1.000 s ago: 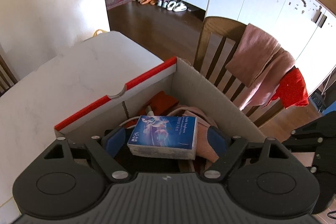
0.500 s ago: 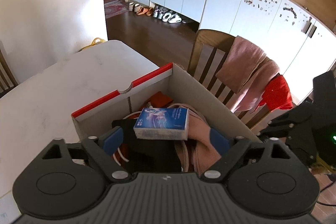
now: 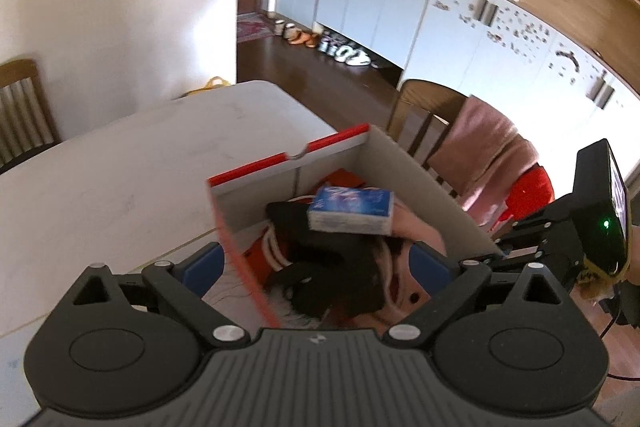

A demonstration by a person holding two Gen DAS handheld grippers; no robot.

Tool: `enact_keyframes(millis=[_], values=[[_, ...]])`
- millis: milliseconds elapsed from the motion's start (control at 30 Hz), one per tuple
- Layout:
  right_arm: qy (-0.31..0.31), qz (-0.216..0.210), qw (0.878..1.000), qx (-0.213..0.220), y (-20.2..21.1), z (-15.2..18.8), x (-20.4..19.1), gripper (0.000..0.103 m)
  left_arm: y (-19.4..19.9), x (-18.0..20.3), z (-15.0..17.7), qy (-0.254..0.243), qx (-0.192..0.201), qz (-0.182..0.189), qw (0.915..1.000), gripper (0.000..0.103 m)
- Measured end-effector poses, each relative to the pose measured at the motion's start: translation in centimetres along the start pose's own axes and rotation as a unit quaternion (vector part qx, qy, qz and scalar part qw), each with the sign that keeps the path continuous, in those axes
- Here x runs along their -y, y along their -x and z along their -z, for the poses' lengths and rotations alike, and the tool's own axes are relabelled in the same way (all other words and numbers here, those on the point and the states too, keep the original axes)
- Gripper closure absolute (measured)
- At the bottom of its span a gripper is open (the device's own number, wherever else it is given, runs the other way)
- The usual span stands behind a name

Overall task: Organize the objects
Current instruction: 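Move the open left gripper out of the box over the brown beaded bracelet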

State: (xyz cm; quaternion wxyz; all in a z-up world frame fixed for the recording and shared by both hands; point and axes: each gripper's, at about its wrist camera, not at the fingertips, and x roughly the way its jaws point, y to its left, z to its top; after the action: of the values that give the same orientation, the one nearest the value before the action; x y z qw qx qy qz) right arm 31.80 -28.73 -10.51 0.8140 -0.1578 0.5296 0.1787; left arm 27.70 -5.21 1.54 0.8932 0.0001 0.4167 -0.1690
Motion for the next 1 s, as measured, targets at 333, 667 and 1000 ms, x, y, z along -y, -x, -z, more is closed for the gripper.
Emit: enact_keyframes(millis=[333, 667, 1000], values=[[0.003, 0.001, 1.000, -0.002, 0.1, -0.1, -0.2, 0.097, 2.9, -6.0, 3.8, 0.071, 0.011, -0.050, 0.9961, 0.001], [0.008, 0.001, 1.000, -0.004, 0.1, -0.1, -0.5, 0.097, 2.5, -11.6, 9.1, 0.118, -0.028, -0.125, 0.9847, 0.000], [0.009, 0.002, 1.000, -0.006, 0.1, 0.0, -0.6, 0.097, 0.4, -15.5, 12.5, 0.165, -0.071, -0.183, 0.9665, 0.001]])
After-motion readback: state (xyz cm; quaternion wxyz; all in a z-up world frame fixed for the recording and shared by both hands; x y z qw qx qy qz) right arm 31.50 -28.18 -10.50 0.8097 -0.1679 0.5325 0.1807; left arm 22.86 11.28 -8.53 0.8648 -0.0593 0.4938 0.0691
